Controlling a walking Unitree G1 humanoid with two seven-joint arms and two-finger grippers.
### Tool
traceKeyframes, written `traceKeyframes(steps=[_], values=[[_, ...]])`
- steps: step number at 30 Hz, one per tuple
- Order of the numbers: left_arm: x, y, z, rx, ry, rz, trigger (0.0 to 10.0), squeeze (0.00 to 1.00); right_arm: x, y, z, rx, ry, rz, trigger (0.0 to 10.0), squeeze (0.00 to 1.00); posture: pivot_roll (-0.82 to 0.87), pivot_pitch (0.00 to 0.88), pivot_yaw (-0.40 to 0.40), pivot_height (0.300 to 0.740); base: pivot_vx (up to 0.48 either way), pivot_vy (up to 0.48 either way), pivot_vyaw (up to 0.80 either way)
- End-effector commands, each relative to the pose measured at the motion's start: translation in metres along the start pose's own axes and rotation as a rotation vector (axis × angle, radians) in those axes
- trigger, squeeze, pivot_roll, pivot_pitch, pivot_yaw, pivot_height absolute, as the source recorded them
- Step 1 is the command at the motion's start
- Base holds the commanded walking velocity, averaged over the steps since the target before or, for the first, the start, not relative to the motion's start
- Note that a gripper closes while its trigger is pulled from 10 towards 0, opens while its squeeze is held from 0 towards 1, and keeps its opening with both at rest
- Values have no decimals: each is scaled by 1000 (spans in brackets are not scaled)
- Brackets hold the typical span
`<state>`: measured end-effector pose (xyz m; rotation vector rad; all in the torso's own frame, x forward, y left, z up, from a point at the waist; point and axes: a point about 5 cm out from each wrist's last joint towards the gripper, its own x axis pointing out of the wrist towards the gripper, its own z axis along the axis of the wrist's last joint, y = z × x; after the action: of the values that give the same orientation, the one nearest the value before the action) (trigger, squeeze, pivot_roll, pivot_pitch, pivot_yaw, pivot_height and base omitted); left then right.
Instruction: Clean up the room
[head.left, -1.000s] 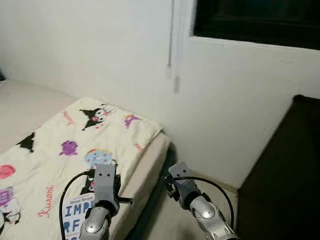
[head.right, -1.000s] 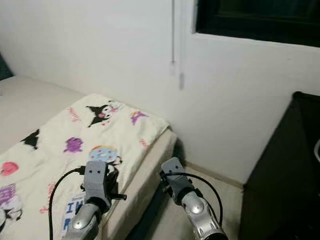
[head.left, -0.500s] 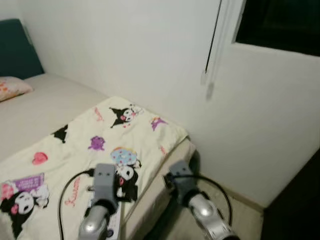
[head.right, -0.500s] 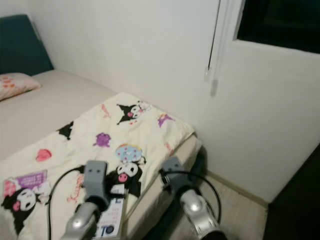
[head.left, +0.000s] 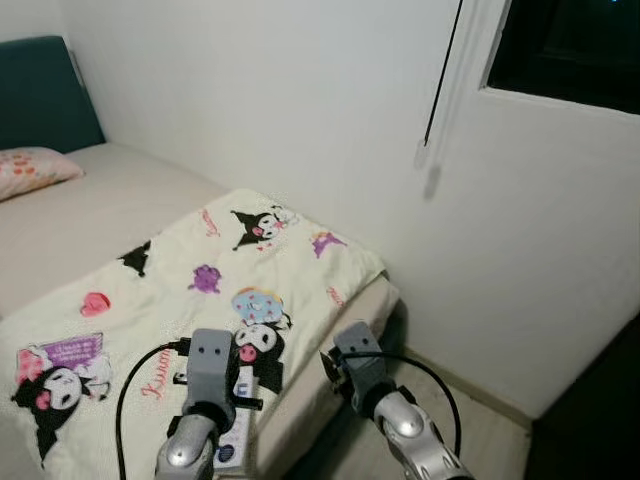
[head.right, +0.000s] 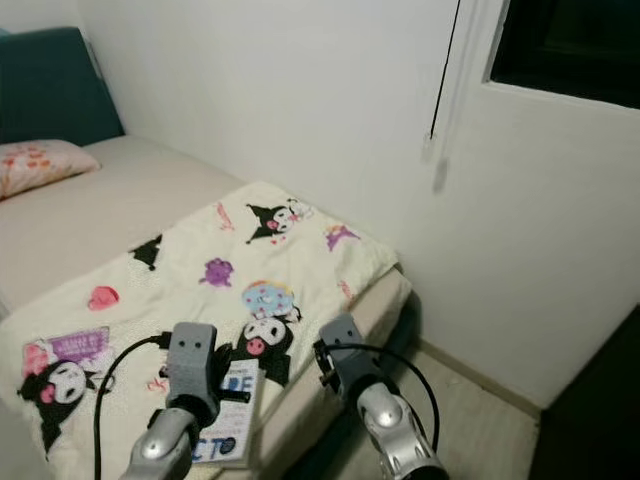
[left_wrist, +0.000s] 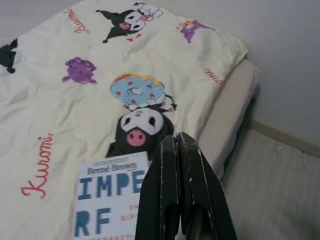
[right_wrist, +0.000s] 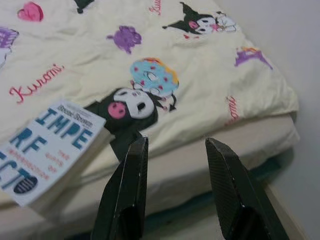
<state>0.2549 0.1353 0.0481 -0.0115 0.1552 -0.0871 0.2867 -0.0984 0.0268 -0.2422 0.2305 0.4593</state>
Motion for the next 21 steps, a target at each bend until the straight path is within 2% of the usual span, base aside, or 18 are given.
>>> traceKeyframes(steps=[1, 5, 7, 14, 21], values=[[1, -4, 0, 7, 2, -12, 10000, 0, -3, -4, -4, 17, 10, -15, 10000, 0, -39, 0, -20, 740, 0, -480, 0], [1, -3, -1, -12, 21, -4, 10000, 0, -3, -4, -4, 17, 9, -15, 10000, 0, -41, 0, -20, 740, 0, -444, 0], [1, -2, -6, -74, 55, 14, 10000, 0, -3, -4, -4, 17, 8, -14, 10000, 0, -42, 0, -21, 740, 0, 422, 0], [0, 0, -7, -82, 66, 29, 10000, 0, -2, -4, -3, 18, 8, -11, 10000, 0, -40, 0, -24, 740, 0, 480, 0], [0, 3, -5, -41, 52, 32, 10000, 0, -2, -4, -3, 21, 9, -8, 10000, 0, -40, 0, -25, 740, 0, 0, 0]])
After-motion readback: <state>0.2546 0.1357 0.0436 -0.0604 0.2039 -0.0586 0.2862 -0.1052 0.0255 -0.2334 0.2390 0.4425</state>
